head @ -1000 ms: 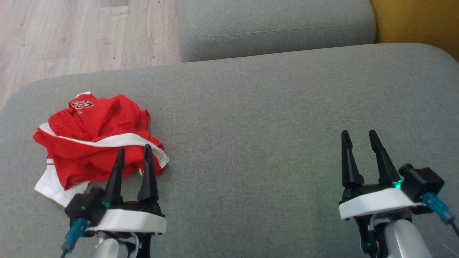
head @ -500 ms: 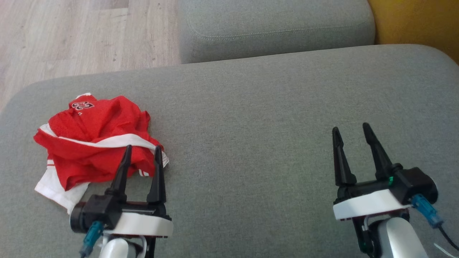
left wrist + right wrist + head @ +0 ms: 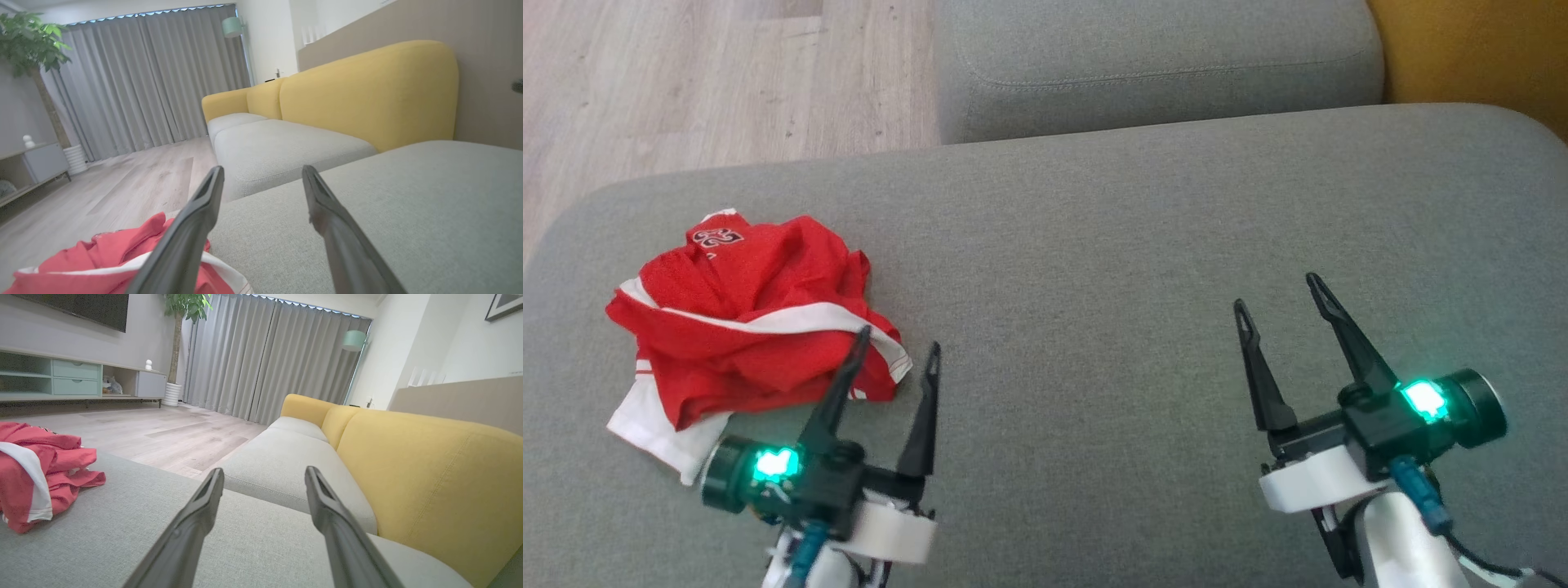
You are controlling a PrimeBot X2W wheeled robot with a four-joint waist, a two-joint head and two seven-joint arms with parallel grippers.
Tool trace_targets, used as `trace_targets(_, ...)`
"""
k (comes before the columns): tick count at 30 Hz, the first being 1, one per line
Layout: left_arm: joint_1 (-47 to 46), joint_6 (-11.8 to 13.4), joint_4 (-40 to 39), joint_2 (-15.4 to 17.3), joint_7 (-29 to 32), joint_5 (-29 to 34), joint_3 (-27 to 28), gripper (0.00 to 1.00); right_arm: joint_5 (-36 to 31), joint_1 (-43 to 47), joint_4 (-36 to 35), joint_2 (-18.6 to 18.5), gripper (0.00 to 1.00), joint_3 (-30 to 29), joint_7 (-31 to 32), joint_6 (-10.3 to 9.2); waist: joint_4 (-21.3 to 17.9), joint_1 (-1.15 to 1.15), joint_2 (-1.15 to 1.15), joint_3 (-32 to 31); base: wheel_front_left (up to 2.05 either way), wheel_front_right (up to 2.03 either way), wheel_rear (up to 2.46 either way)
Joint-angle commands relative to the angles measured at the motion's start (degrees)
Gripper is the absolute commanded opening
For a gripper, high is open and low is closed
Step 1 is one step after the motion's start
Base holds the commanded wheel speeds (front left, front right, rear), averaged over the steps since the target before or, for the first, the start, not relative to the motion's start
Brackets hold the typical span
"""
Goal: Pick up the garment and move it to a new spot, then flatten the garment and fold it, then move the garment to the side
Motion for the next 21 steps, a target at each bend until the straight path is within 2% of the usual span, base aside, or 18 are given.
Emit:
trace_targets(1, -3.48, 0.65, -1.42, 1.1, -1.01, 2.4, 0.62, 1.0, -2.39, -3.11, -2.42, -0.43, 1.0, 1.88, -1.17, 0.42, 0.02, 0.0, 0.0, -0.02, 0.0, 0.0, 0.0)
trace_targets(4, -3.93, 2.02, -0.59, 1.94, -1.59, 5.58, -1.31, 1.0, -5.42, -3.14, -2.35, -0.44, 1.0, 2.43, -1.74, 0.44, -0.03, 0.0, 0.0, -0.01, 0.0, 0.0, 0.0)
trace_targets(8, -3.7, 3.17, 0.66, 1.16, -1.59, 2.74, -0.59, 1.0, -3.06, -3.16, -2.71, -0.44, 1.0, 2.26, -1.74, 0.44, -0.21, 0.0, 0.0, 0.13, 0.0, 0.0, 0.0)
trace_targets(11, -3.3, 2.18, 0.42, -0.08, -1.59, -1.9, 1.22, 1.0, 1.93, -2.88, -2.79, -0.44, 1.0, 1.54, -1.74, 0.44, -0.19, 0.0, 0.0, 0.27, 0.0, 0.0, 0.0)
trace_targets(12, -2.88, 1.11, -0.13, -1.03, -1.59, -5.38, 2.98, 1.0, 7.64, -2.38, -2.61, -0.44, 1.0, 0.68, -1.74, 0.44, -0.09, 0.0, 0.0, 0.33, 0.0, 0.0, 0.0)
trace_targets(15, -2.22, -0.92, -0.54, -2.19, -1.59, -10.07, 5.76, 1.0, 15.09, -1.86, -2.0, -0.44, 1.0, -0.27, -1.74, 0.44, 0.05, 0.0, 0.0, 0.33, 0.0, 0.0, 0.0)
trace_targets(17, -1.81, -2.03, -0.33, -2.62, -1.59, -11.48, 6.9, 1.0, 18.97, -1.48, -1.21, -0.44, 1.0, -1.0, -1.74, 0.44, 0.06, 0.0, 0.0, 0.32, 0.0, 0.0, 0.0)
trace_targets(21, -0.91, -3.07, 1.32, -3.02, -1.59, -10.94, 7.22, 1.0, 21.57, -0.94, 1.25, -0.44, 1.0, -1.1, -1.74, 0.44, 0.29, 0.0, 0.0, 0.14, 0.0, 0.0, 0.0)
